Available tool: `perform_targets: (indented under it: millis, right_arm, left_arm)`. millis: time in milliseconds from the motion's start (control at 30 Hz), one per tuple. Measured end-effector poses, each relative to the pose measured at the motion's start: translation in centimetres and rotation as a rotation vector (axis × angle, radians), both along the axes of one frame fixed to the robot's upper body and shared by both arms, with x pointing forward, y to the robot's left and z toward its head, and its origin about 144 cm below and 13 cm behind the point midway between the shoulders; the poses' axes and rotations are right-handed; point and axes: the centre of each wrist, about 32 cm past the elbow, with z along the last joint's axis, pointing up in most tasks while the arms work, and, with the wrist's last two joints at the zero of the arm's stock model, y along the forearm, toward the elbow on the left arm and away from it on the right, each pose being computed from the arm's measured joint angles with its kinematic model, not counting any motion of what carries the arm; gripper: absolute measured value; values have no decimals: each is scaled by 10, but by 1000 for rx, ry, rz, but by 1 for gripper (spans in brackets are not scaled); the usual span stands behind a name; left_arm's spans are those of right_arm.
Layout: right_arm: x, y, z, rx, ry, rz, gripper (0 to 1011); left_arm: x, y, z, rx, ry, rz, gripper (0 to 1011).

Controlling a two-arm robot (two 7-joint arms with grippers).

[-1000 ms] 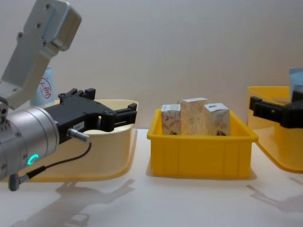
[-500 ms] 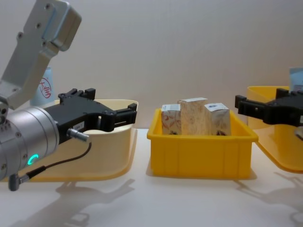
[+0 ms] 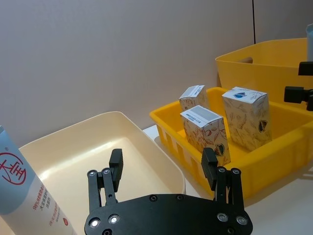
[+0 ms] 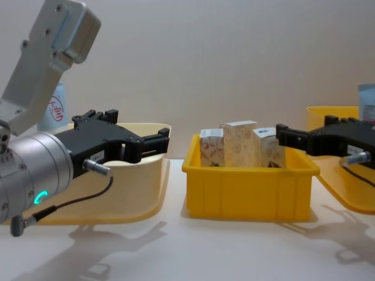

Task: Bimanual collaborative sorting of washing and personal care products

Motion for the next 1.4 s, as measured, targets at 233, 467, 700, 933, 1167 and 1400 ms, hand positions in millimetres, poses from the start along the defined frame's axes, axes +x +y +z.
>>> perform_targets:
  millis: [233, 467, 700, 933, 1167, 1400]
  right_arm:
    - [12, 5, 0, -13, 9, 26, 1001]
    - [21, 10, 0, -26, 18, 41, 1001]
    - [30, 16, -1, -44, 31, 28, 1001]
    - [36, 21, -2, -60, 40, 15, 1001]
    - [44, 26, -2, -77, 49, 13, 1001]
    - [50, 28, -2, -89, 57, 12, 1001]
  left_arm:
    - [0, 0, 0, 0, 0, 0, 1000]
    - [0, 0, 0, 0, 0, 0, 1000]
    - [0, 0, 0, 0, 0, 0, 1001]
    - [0, 0, 0, 0, 0, 0, 1000]
    - [0, 0, 0, 0, 0, 0, 1000]
    - [0, 0, 0, 0, 0, 0, 1000]
